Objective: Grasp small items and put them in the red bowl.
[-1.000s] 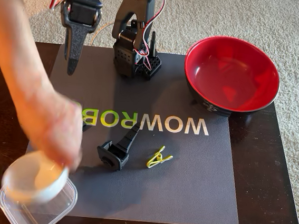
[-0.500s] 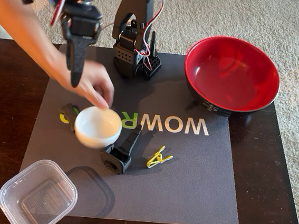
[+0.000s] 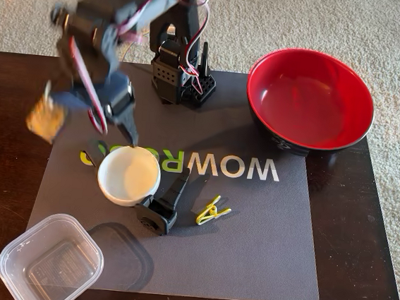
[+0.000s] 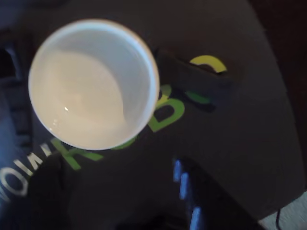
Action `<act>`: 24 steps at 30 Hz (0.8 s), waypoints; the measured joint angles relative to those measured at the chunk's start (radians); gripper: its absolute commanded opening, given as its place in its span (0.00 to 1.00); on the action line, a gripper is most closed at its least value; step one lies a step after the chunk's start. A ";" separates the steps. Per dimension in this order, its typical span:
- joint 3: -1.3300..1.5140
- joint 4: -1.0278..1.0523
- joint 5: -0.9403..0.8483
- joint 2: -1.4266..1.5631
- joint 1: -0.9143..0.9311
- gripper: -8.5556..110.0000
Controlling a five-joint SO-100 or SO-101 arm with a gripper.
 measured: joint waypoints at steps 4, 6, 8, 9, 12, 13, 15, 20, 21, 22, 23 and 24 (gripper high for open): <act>0.029 -0.003 0.015 -0.003 0.005 0.32; 0.077 -0.015 0.021 -0.003 0.026 0.31; 0.146 -0.080 0.026 -0.003 0.084 0.31; 0.178 -0.098 0.037 -0.005 0.118 0.31; 0.238 -0.135 0.041 -0.028 0.164 0.30; 0.264 -0.170 0.041 -0.043 0.167 0.30; 0.333 -0.256 0.028 -0.055 0.181 0.30; 0.430 -0.509 -0.061 -0.123 0.163 0.29; 0.431 -0.515 -0.080 -0.133 0.149 0.29; 0.434 -0.531 -0.087 -0.137 0.132 0.28; 0.439 -0.546 -0.101 -0.137 0.118 0.27; 0.442 -0.563 -0.114 -0.140 0.104 0.26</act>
